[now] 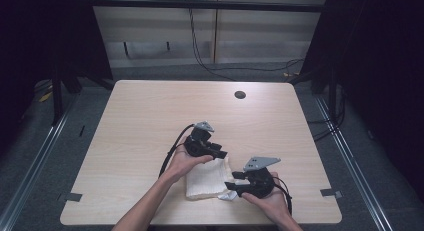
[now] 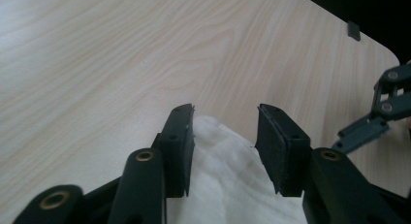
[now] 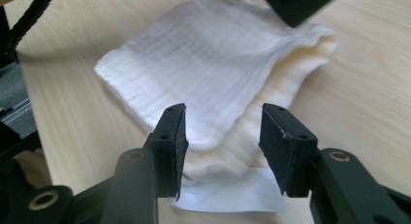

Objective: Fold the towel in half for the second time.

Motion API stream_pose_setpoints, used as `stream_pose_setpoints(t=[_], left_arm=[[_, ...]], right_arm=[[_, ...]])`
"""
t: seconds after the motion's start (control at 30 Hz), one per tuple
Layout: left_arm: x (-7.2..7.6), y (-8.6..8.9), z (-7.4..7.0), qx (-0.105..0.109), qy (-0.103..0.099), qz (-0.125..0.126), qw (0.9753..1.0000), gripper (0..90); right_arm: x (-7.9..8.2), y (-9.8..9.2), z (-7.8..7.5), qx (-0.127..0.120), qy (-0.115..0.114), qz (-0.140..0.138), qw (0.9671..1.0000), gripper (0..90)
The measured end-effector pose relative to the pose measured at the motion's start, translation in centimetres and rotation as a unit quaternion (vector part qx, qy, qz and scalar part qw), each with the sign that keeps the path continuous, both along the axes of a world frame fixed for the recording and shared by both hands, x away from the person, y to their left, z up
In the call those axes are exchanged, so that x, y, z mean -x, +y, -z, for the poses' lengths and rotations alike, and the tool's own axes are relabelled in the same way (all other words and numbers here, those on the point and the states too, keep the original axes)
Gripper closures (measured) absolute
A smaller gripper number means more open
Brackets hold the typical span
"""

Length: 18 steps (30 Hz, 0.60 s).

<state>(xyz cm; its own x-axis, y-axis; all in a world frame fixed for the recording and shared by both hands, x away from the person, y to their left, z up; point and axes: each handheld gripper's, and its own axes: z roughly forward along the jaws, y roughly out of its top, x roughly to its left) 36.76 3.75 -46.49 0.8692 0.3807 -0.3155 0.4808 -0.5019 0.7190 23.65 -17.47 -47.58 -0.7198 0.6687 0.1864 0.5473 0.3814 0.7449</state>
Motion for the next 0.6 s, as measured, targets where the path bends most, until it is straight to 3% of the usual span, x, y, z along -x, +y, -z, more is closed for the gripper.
stream_pose_setpoints(t=[0.2,0.3,0.4,0.6], left_arm=[[0.1,1.6,-0.7,-0.001,-0.006,-0.013,0.9999,52.7],[0.5,2.9,-1.0,-0.001,-0.008,-0.027,0.9996,51.3],[0.9,3.5,-1.2,0.007,-0.012,-0.03,0.9994,52.7],[1.6,5.1,-1.9,-0.012,-0.026,-0.033,0.999,49.7]], right_arm=[[-0.6,-0.9,-0.5,-0.002,-0.013,0.013,0.9998,51.9],[-1.4,-1.8,-1.3,-0.012,-0.02,0.006,0.9997,61.0],[-2.4,-2.4,-1.9,-0.024,-0.031,0.02,0.999,64.4],[-3.2,-3.7,-3.3,-0.042,-0.042,0.034,0.9977,64.2]])
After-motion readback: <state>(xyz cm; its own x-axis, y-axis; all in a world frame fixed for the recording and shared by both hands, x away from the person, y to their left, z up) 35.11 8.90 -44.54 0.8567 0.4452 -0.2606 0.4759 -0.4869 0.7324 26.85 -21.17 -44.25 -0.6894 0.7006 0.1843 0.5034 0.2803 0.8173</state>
